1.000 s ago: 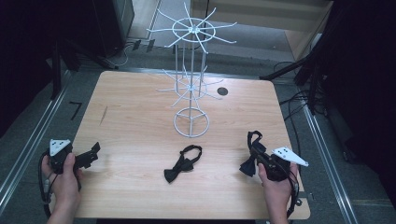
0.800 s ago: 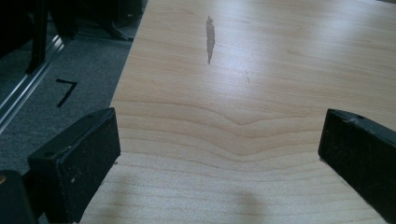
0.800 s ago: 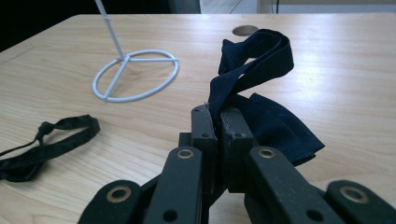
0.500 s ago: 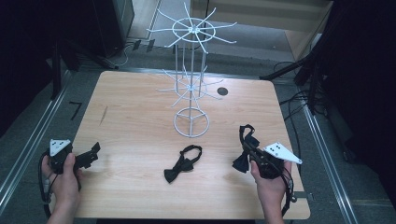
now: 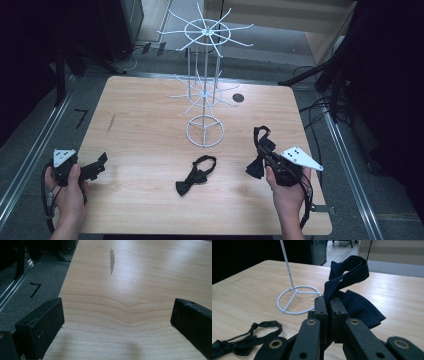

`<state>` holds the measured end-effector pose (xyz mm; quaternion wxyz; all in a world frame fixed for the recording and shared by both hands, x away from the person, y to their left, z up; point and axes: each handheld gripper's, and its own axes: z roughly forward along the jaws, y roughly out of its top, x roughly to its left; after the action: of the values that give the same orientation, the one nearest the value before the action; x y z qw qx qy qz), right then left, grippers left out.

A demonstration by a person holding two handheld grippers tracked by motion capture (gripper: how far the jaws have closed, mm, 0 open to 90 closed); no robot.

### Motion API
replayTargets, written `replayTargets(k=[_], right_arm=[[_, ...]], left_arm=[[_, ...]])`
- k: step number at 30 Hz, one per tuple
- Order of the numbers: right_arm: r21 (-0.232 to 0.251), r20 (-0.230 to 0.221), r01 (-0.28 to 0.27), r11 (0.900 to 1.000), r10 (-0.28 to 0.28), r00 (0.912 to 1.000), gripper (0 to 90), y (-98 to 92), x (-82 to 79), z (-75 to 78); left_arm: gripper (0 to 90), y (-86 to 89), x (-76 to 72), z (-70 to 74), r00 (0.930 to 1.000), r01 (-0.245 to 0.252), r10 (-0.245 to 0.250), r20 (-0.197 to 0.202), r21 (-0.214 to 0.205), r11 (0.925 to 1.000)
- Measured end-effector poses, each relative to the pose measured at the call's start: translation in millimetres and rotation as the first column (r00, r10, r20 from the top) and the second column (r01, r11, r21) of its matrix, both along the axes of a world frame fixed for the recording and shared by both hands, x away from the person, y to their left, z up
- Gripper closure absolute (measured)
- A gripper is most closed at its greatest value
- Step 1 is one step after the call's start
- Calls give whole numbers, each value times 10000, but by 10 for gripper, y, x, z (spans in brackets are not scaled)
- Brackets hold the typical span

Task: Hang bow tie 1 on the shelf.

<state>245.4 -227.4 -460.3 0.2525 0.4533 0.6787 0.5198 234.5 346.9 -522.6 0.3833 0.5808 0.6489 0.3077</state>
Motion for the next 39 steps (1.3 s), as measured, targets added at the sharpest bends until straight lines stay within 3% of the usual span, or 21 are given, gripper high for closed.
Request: replayTargets(k=[17,39], right_arm=[[36,439,-321,9995,319,9985,873,198,96,245],[233,869,-627,9978,604,9944,873,360,172,449]], left_arm=[[0,1,0,0,10000,39,-39,2,2,10000],[0,0,0,1,10000,60,-60,-27,20,10000]])
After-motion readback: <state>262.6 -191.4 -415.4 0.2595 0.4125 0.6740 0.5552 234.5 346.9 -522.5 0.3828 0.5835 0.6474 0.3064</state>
